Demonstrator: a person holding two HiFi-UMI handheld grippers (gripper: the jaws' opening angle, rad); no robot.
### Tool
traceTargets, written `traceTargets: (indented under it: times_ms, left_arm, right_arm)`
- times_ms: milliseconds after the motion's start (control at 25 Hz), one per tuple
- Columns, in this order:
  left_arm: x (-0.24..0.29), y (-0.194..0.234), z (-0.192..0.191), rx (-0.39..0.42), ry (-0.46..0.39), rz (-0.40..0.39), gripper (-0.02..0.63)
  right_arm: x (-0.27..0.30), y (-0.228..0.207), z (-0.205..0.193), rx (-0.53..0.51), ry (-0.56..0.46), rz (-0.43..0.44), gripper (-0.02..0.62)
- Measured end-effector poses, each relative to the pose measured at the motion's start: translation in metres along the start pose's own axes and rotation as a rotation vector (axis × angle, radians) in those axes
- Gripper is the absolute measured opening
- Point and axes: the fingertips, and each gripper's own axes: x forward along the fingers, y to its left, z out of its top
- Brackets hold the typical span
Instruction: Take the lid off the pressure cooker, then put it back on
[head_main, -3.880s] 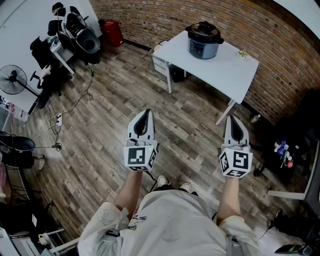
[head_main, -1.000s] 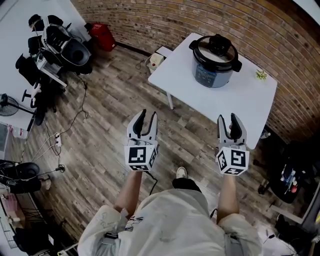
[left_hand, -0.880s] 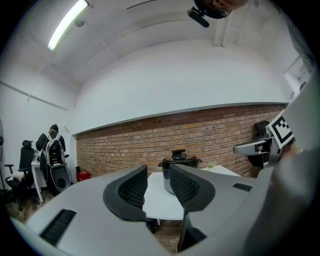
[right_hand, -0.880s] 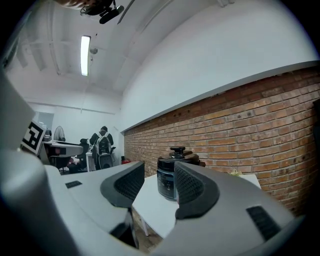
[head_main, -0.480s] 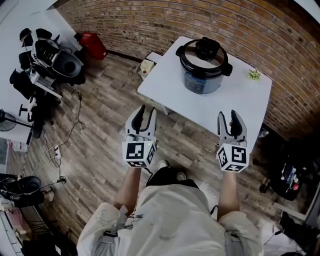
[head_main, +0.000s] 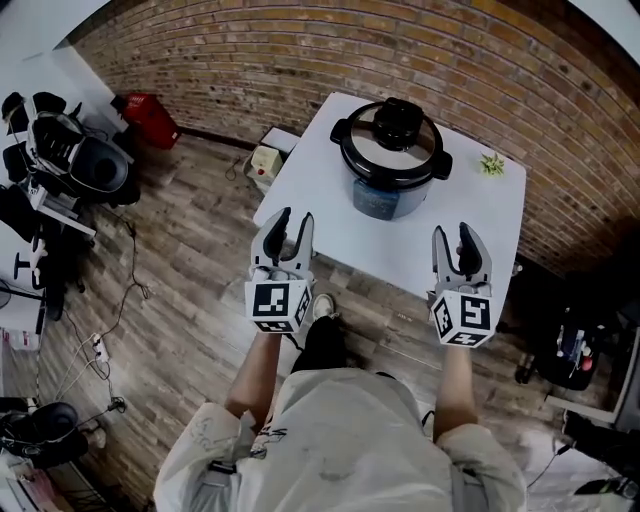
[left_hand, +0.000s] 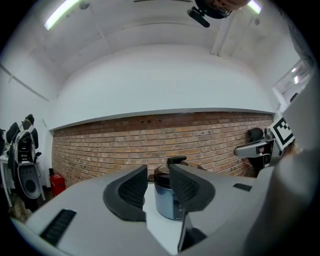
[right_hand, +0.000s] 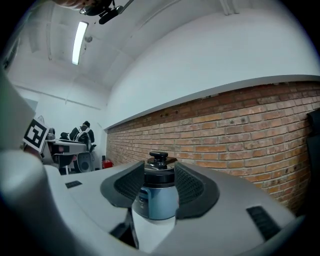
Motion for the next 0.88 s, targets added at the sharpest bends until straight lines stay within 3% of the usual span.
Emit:
traceTargets:
  times_ms: [480,880]
  left_arm:
    - [0.138,0.074,0.005,-0.029,-0.019,-0.148,0.152]
    - [0.213,0.088,0.003,-0.047,-0.051,-0.287,0.152]
  right_arm:
    - [0.121,0.004,0.032,-0.011,-0.016,-0.138,0.206]
    - [0.159,-0.003,0.039,-0.033,-0.028,-0.271,0.209]
